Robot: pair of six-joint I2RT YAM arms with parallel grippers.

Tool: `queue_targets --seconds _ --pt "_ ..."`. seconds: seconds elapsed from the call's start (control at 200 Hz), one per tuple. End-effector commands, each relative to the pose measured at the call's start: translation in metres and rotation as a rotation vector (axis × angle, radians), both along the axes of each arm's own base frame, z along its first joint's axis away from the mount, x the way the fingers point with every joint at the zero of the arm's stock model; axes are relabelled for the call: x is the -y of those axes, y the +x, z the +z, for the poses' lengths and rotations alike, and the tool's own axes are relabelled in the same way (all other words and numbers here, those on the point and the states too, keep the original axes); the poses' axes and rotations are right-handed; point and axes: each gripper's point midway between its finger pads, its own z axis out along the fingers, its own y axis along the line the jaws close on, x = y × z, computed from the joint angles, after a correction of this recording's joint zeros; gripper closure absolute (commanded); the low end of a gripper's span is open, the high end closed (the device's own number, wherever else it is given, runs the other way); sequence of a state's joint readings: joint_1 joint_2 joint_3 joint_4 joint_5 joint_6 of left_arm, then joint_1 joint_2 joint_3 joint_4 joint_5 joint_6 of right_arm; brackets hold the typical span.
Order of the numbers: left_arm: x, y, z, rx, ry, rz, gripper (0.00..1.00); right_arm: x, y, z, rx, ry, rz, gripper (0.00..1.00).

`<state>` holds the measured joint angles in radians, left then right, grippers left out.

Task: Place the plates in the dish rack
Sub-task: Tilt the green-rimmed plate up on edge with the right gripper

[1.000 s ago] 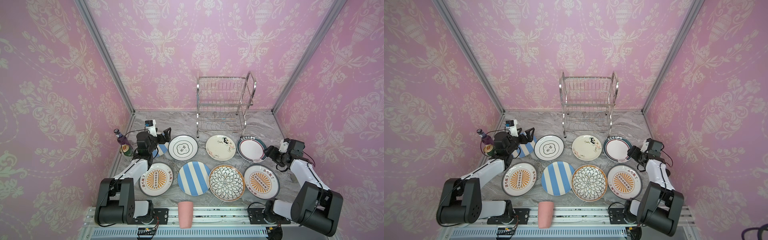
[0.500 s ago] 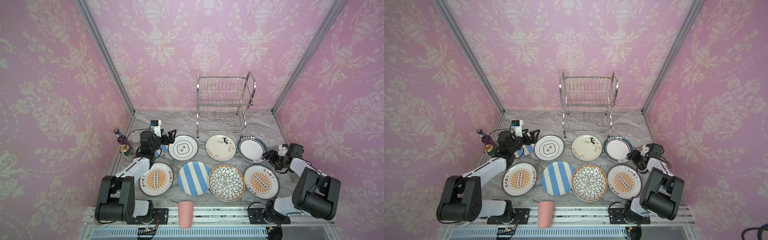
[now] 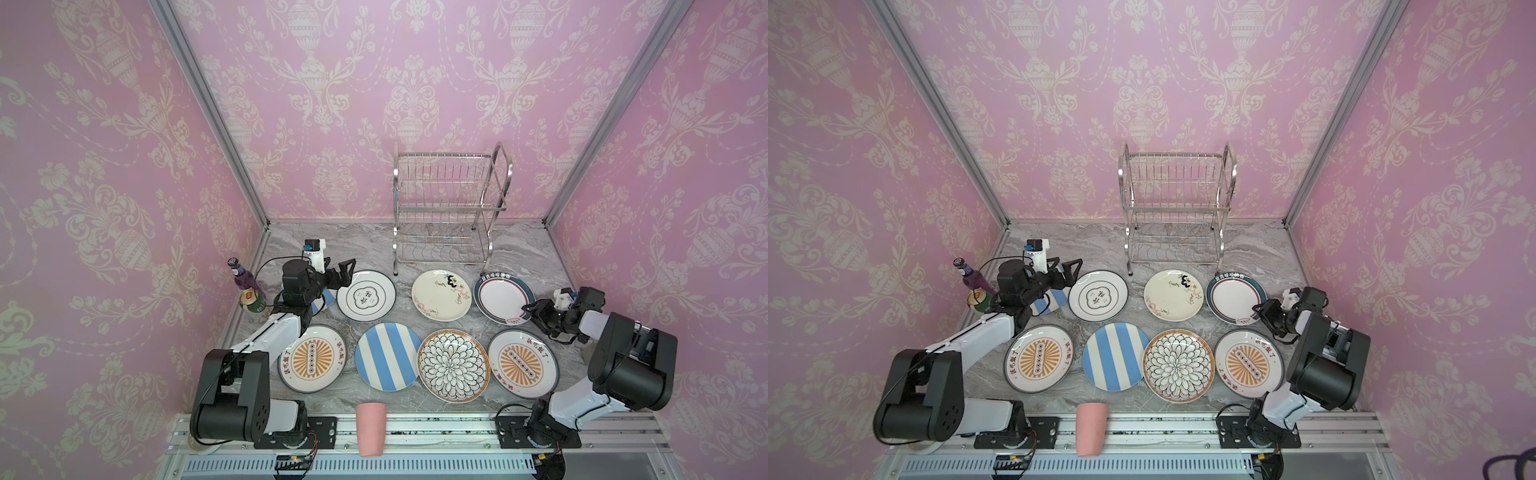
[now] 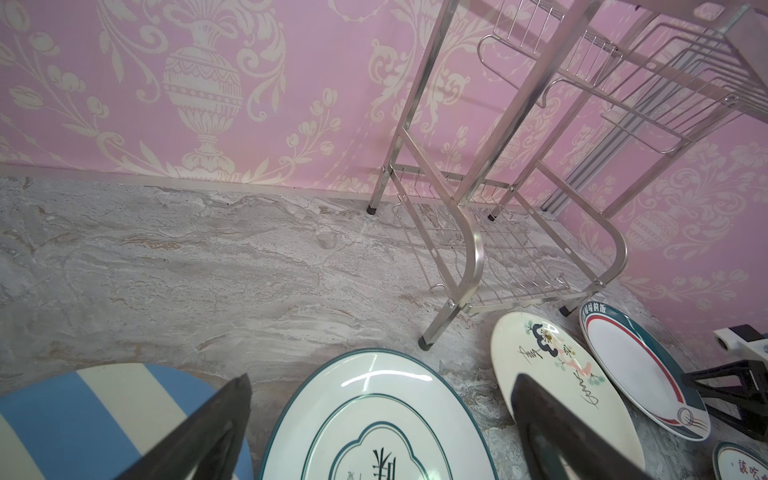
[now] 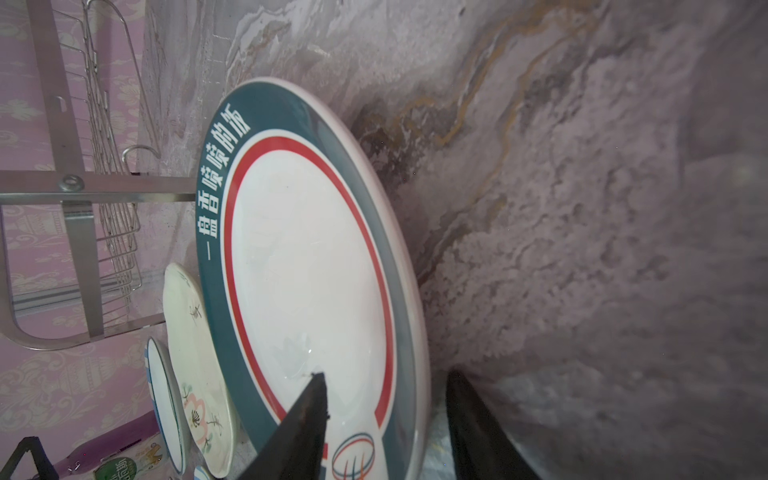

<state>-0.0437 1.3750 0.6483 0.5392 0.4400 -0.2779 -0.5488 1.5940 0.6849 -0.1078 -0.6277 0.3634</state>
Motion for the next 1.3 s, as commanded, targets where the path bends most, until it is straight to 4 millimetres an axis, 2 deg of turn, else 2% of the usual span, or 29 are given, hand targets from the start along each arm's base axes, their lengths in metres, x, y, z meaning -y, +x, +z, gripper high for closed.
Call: queue_targets --seconds 0.0,0.245,0.33,0.475,0.736,0.901,1.071,1.291 --pt "0.006 0.003 0.003 0.004 0.019 -0.035 0.01 0.003 -0.001 -0.009 -0.036 0.011 -0.01 0.55" --pt "0.005 0.003 0.0 -0.001 0.04 -0.03 0.01 0.005 -0.001 -0.011 -0.049 0.006 -0.012 0.58" --pt "0.005 0.003 -0.001 -0.006 0.048 -0.032 0.01 0.006 0.001 -0.011 -0.049 0.007 -0.013 0.63" --pt "0.006 0.003 0.001 -0.002 0.046 -0.034 0.01 0.006 0.002 -0.011 -0.046 0.009 -0.008 0.63" --pt "0.008 0.007 -0.008 -0.023 0.029 -0.043 0.01 0.008 0.004 -0.011 -0.047 0.01 -0.011 0.82" --pt "0.011 0.007 -0.01 -0.026 0.027 -0.062 0.01 0.009 0.005 -0.011 -0.048 0.007 -0.016 0.85" --pt "0.011 0.006 -0.009 -0.028 0.033 -0.062 0.01 0.013 0.003 -0.011 -0.063 -0.023 -0.022 0.92" --pt "0.013 0.007 -0.007 -0.024 0.039 -0.082 0.01 0.02 0.002 0.004 -0.063 -0.084 -0.019 1.0"
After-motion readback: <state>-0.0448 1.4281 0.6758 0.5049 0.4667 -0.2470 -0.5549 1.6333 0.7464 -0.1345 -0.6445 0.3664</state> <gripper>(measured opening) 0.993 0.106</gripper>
